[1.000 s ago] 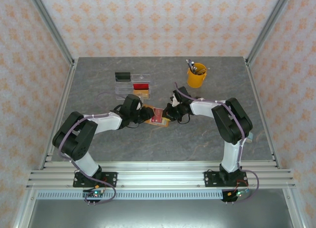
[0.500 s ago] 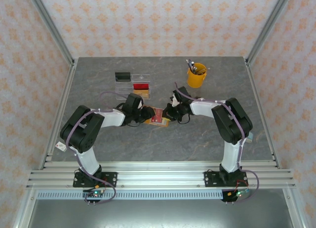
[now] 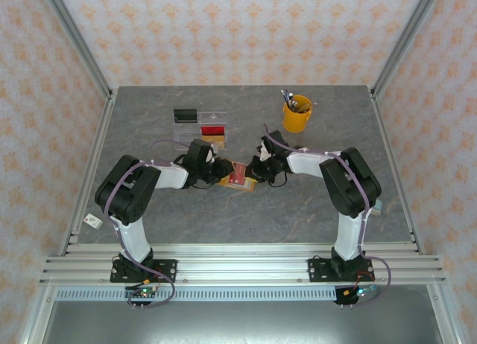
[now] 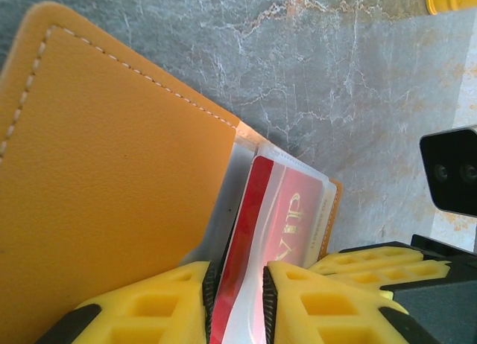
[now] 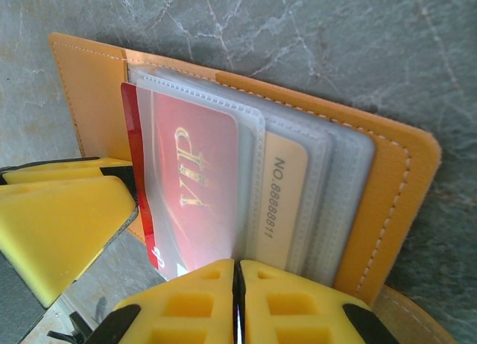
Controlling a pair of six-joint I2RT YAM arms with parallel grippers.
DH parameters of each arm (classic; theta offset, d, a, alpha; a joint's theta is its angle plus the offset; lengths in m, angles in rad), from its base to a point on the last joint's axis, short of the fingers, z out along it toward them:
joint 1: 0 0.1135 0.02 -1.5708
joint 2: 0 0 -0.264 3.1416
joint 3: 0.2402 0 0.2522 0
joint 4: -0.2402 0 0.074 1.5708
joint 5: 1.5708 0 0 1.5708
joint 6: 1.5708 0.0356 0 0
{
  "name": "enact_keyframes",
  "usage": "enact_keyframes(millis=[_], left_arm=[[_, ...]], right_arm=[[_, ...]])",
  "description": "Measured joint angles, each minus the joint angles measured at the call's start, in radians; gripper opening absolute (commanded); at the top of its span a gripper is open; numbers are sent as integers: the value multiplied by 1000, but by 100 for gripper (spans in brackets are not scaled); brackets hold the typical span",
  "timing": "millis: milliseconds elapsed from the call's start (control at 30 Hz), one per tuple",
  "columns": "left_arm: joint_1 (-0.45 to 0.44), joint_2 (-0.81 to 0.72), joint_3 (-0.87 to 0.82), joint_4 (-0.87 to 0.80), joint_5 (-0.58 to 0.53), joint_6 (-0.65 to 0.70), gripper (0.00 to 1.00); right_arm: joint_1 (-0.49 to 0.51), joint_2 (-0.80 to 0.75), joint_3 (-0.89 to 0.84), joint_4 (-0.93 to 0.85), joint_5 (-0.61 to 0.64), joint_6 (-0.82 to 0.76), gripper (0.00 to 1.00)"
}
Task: Take the credit cards out of the card holder
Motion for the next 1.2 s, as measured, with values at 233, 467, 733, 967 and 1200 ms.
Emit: enact_keyframes(millis=[233, 467, 733, 967, 1200], left_arm=[[4, 3, 8, -14, 13, 27, 23], [6, 11, 16, -39, 6, 63, 0], [-3, -14, 18, -83, -40, 110, 0], [-9, -65, 18, -179, -116, 165, 0], [-8, -86, 18, -212, -125, 182, 4]], right_arm=[[-2, 5, 8, -10, -6, -3, 11], [-2, 7, 10, -15, -7, -6, 11], [-2, 8, 10, -14, -7, -7, 11], [-1, 8, 10, -14, -7, -10, 11], [-1, 8, 10, -14, -7, -11, 11]])
